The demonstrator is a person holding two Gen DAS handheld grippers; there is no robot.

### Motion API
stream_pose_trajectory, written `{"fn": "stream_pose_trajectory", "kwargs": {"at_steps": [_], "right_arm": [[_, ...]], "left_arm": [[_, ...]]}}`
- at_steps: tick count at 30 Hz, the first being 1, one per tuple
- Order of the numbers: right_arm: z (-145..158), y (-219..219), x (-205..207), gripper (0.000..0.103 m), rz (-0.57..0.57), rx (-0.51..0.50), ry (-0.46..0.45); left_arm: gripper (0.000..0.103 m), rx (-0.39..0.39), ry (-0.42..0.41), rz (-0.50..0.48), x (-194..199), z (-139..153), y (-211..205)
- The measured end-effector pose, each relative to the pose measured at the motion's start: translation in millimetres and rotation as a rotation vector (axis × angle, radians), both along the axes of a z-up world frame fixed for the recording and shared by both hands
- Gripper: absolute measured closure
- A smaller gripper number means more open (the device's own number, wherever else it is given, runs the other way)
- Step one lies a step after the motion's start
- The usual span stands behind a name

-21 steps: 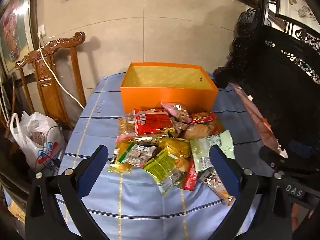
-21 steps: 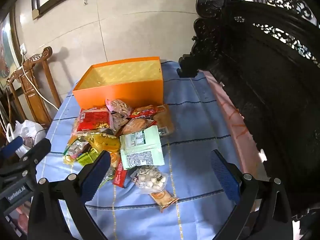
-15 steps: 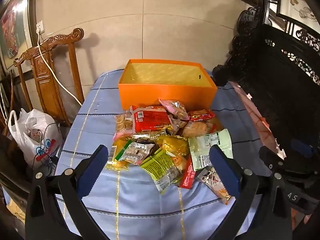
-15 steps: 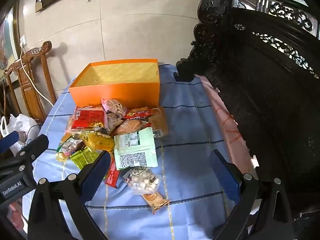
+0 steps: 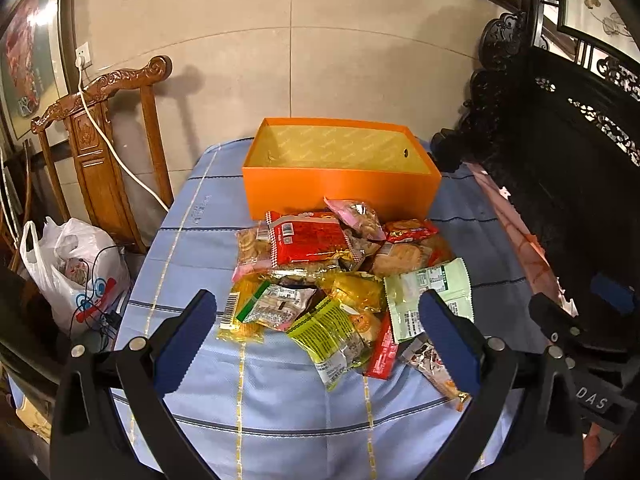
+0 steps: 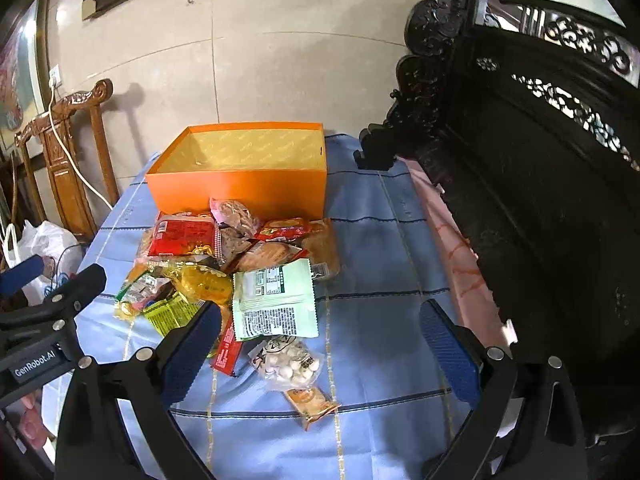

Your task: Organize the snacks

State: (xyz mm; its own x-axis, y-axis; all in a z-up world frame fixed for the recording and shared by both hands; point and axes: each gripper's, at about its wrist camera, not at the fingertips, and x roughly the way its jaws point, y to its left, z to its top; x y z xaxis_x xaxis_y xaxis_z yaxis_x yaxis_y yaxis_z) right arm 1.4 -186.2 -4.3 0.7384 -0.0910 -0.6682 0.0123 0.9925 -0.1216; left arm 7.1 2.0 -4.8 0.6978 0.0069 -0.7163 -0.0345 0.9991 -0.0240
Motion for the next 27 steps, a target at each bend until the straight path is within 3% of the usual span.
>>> {"fn": "stream_pose_trajectory", "kwargs": {"at_steps": [6,17,27], "right_arm": [[2.0,-3.5,1.8,0.003,-0.021,0.011,-0.009],[4.2,-11.2,3.8,0.003,-0.052,0.045,-0.009],[1.2,-7.3,6.1,0.003,-0.05,0.034,0.005]], "left_arm": [[0.004,0.011,-0.009,-0.002,-0.9,-1.4,-0.8],[0.004,-0.075,-0.006,-0.01,1.9,-2.9,4.0],[0.004,-0.048,-0.02,-0.01,4.3,-3.6,2.7]]}}
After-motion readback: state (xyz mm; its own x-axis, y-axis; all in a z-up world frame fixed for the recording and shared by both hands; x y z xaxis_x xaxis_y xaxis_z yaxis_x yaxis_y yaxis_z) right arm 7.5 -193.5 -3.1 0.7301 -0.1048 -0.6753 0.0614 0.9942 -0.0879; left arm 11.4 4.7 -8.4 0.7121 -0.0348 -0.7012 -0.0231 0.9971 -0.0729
